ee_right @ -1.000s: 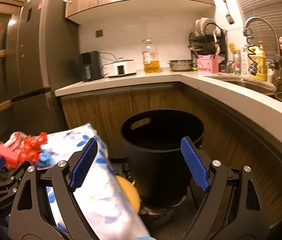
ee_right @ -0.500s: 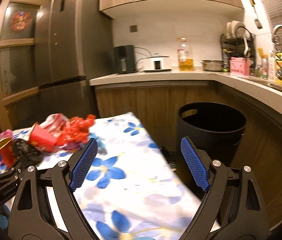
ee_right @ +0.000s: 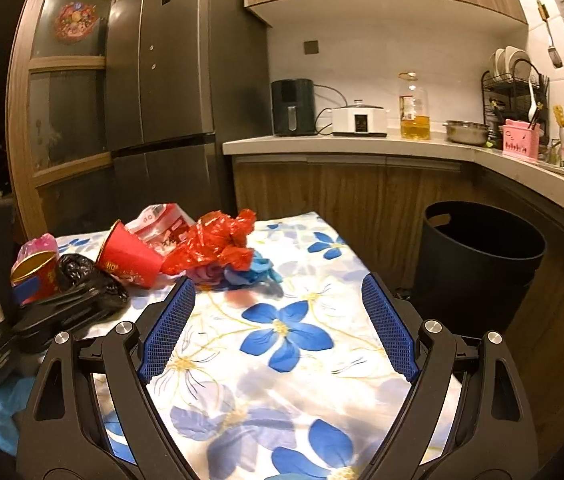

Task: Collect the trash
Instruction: 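Move both open tools back from the bin to the table, then grasp the black plastic bag with the left tool and lift it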

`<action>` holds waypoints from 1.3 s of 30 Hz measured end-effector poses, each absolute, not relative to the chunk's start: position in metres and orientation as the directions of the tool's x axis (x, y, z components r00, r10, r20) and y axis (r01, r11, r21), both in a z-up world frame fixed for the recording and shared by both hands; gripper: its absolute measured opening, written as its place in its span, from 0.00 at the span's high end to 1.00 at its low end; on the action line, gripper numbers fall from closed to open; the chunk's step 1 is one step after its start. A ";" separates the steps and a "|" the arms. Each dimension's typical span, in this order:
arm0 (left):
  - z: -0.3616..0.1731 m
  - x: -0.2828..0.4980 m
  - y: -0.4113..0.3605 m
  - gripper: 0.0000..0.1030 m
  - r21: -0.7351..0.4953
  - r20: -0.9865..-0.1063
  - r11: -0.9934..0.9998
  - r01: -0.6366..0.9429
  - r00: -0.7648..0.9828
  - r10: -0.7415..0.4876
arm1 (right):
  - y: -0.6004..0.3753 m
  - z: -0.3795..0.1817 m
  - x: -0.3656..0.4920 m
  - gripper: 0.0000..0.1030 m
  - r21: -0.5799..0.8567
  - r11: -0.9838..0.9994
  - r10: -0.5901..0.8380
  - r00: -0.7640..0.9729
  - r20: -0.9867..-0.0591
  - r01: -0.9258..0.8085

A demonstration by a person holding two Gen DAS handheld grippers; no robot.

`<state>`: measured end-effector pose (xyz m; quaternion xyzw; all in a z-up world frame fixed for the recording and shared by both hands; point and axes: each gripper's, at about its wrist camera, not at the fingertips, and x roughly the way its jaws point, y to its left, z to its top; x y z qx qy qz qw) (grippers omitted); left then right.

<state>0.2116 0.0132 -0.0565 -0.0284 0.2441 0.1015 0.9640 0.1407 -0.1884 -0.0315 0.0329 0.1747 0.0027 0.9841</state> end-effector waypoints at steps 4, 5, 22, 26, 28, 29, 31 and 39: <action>-0.063 0.222 0.017 0.08 -0.011 -0.506 0.972 -0.234 0.840 0.196 | -0.183 -0.035 0.151 0.18 0.067 0.998 0.033 0.935 -0.354 -0.010; -0.065 0.224 0.019 0.10 -0.017 -0.516 0.972 -0.236 0.835 0.193 | -0.182 -0.036 0.153 0.18 0.068 0.998 0.038 0.934 -0.356 -0.015; -0.084 0.219 0.030 0.93 -0.090 -0.583 0.981 -0.171 0.808 0.087 | -0.166 -0.040 0.164 0.18 0.070 0.996 0.076 0.926 -0.370 -0.054; -0.076 0.198 0.032 0.93 -0.119 -0.553 0.982 -0.147 0.831 0.058 | -0.162 -0.042 0.166 0.18 0.072 0.995 0.087 0.922 -0.376 -0.064; -0.072 0.182 0.033 0.94 -0.124 -0.535 0.983 -0.137 0.843 0.050 | -0.158 -0.043 0.167 0.18 0.070 0.995 0.097 0.919 -0.382 -0.076; -0.070 0.178 0.033 0.94 -0.127 -0.528 0.983 -0.132 0.848 0.045 | -0.155 -0.044 0.168 0.18 0.068 0.994 0.103 0.918 -0.384 -0.083; -0.067 0.165 0.033 0.93 -0.132 -0.514 0.985 -0.109 0.857 0.026 | -0.150 -0.045 0.169 0.18 0.069 0.993 0.119 0.914 -0.389 -0.100; -0.063 0.135 0.039 0.93 -0.114 -0.476 0.993 -0.010 0.878 -0.045 | -0.114 -0.047 0.169 0.18 0.059 0.984 0.179 0.899 -0.399 -0.170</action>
